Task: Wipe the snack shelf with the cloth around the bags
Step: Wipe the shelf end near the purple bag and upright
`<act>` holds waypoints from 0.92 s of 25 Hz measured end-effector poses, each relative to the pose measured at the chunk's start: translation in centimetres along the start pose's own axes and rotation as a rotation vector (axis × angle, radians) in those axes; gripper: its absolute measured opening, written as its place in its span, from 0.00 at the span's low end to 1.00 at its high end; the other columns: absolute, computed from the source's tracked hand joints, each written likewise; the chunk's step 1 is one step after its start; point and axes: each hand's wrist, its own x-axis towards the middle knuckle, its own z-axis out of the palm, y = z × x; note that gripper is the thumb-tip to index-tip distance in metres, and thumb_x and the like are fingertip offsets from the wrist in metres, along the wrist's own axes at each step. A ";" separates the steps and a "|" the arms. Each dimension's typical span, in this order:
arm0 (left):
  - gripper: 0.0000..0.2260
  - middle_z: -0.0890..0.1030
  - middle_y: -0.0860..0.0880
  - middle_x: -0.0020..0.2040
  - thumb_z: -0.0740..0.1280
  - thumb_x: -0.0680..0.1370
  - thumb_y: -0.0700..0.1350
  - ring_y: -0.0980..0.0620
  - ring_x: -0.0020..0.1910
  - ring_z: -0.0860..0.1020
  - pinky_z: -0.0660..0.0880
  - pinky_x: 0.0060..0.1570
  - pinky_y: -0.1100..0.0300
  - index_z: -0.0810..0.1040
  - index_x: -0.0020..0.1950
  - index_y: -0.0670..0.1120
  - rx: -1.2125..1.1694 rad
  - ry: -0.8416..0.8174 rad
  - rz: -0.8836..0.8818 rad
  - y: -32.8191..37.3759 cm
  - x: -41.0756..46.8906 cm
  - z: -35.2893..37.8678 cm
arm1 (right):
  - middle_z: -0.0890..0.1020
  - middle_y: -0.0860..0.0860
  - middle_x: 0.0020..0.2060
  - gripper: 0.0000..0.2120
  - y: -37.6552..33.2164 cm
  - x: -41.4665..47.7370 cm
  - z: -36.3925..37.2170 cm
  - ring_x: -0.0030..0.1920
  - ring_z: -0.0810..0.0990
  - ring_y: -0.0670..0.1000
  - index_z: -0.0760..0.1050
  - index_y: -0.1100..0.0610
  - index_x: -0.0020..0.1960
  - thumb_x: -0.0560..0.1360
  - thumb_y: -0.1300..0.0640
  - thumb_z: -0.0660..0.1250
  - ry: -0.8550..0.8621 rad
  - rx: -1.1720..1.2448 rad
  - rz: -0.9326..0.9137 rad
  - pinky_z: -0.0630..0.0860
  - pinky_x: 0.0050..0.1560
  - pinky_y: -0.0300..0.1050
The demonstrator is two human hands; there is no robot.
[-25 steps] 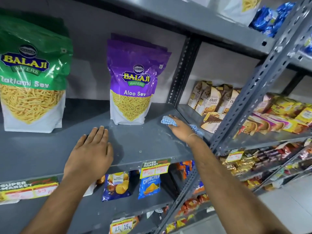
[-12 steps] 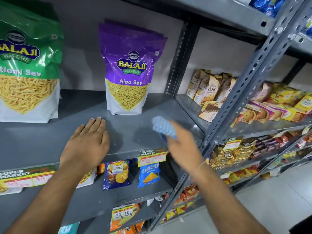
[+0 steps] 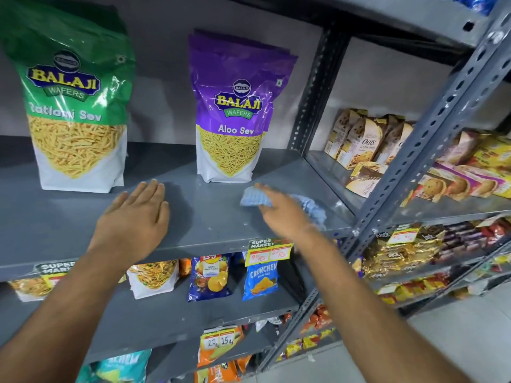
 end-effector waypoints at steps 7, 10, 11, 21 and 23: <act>0.27 0.50 0.50 0.86 0.46 0.86 0.52 0.53 0.85 0.48 0.45 0.83 0.53 0.52 0.85 0.46 0.019 -0.037 0.058 -0.6 0.3 0.5 | 0.84 0.48 0.59 0.26 -4.0 -6.2 -0.6 0.53 0.83 0.44 0.72 0.45 0.71 0.77 0.64 0.62 0.139 0.199 -0.208 0.79 0.59 0.41; 0.27 0.51 0.50 0.86 0.46 0.86 0.52 0.53 0.85 0.49 0.45 0.83 0.53 0.53 0.85 0.46 0.008 -0.034 0.054 -0.7 0.1 0.5 | 0.84 0.55 0.59 0.20 0.1 0.5 -4.8 0.60 0.81 0.57 0.75 0.50 0.69 0.79 0.64 0.60 0.305 0.035 0.081 0.74 0.56 0.45; 0.27 0.52 0.50 0.86 0.46 0.86 0.52 0.53 0.85 0.49 0.46 0.83 0.53 0.53 0.85 0.46 -0.001 -0.028 0.051 -0.7 0.1 0.6 | 0.83 0.58 0.61 0.19 1.2 2.2 -5.1 0.62 0.80 0.60 0.75 0.52 0.68 0.80 0.62 0.59 0.253 -0.032 0.159 0.74 0.57 0.48; 0.26 0.54 0.50 0.86 0.47 0.87 0.51 0.53 0.85 0.51 0.47 0.83 0.53 0.54 0.84 0.46 -0.109 -0.030 0.038 -0.8 0.3 0.4 | 0.68 0.48 0.77 0.30 -7.4 -3.6 4.1 0.77 0.66 0.50 0.67 0.50 0.76 0.76 0.67 0.60 -0.044 -0.073 -0.202 0.56 0.76 0.40; 0.25 0.55 0.51 0.85 0.47 0.87 0.49 0.55 0.84 0.51 0.47 0.83 0.54 0.55 0.84 0.46 -0.199 -0.046 0.020 -1.0 0.5 0.3 | 0.69 0.46 0.76 0.31 -9.7 -7.3 5.5 0.77 0.65 0.45 0.68 0.50 0.76 0.75 0.69 0.60 -0.152 0.045 -0.346 0.56 0.79 0.40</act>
